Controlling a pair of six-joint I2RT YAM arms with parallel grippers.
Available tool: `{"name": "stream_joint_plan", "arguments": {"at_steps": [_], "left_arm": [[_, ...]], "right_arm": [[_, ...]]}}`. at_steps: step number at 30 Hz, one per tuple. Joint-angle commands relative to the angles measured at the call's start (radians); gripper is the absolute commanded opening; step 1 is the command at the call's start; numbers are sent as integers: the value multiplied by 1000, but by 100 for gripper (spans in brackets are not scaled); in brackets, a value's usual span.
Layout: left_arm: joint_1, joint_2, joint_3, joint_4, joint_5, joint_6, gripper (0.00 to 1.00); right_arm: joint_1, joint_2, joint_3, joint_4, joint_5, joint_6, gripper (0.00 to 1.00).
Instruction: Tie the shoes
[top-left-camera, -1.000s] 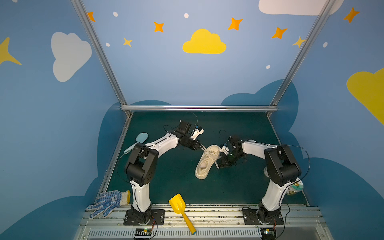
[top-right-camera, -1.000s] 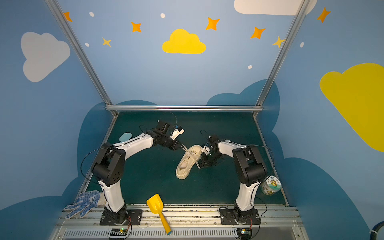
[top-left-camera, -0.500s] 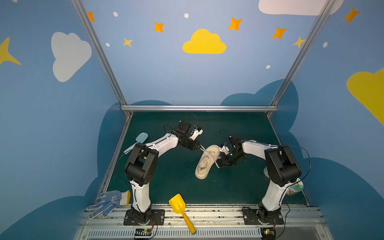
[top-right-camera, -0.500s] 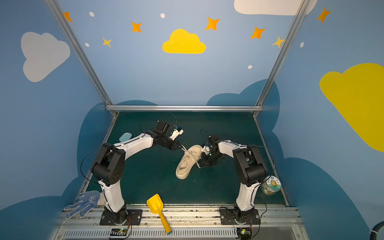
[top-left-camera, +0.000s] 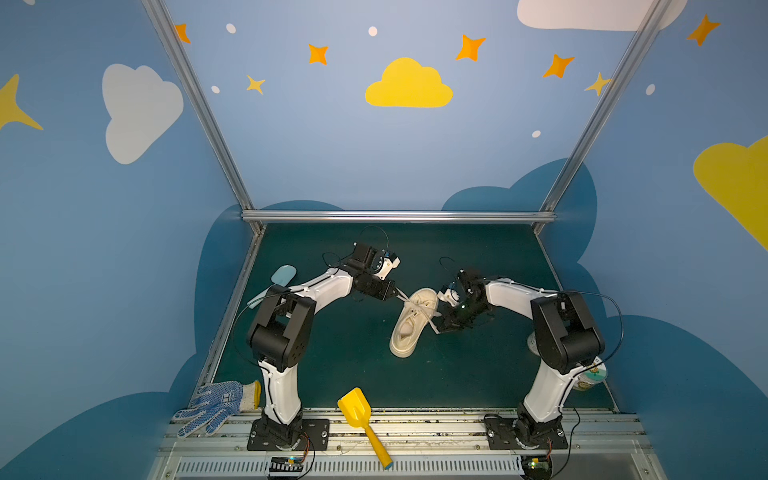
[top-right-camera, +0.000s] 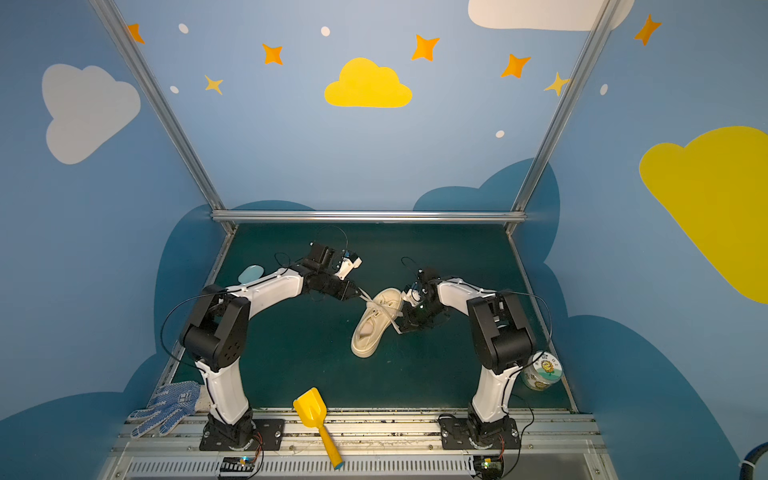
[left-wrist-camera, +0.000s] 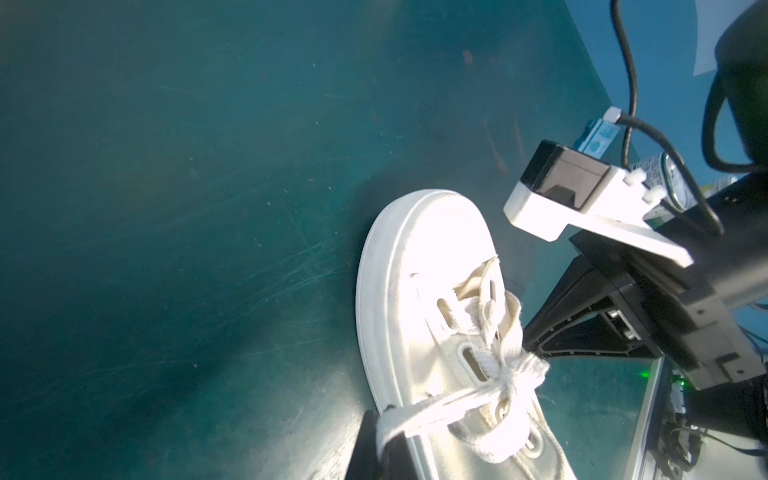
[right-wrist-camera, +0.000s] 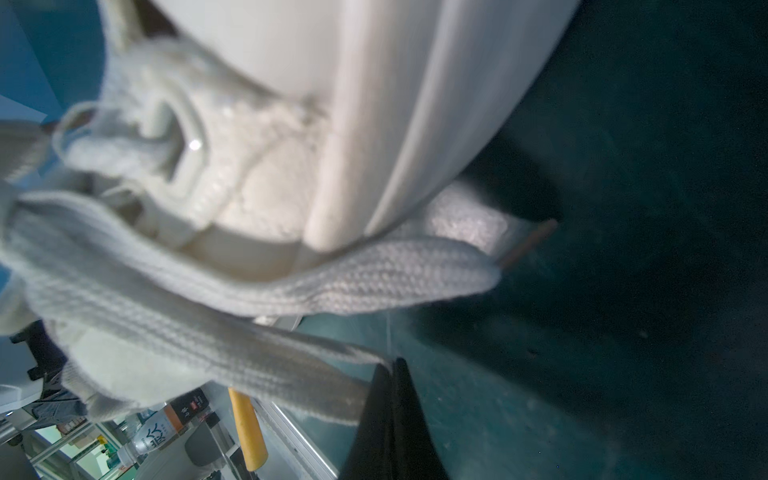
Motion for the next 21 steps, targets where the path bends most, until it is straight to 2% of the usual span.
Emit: {"name": "stream_joint_plan", "arguments": {"at_steps": [1,21], "left_arm": [[41,-12,-6,39,-43,-19,3],[74,-8,-41,67,-30,-44,3]], "right_arm": [[-10,-3,-18,-59,37,3,0],[-21,23,-19,-55,32,9,0]]}}
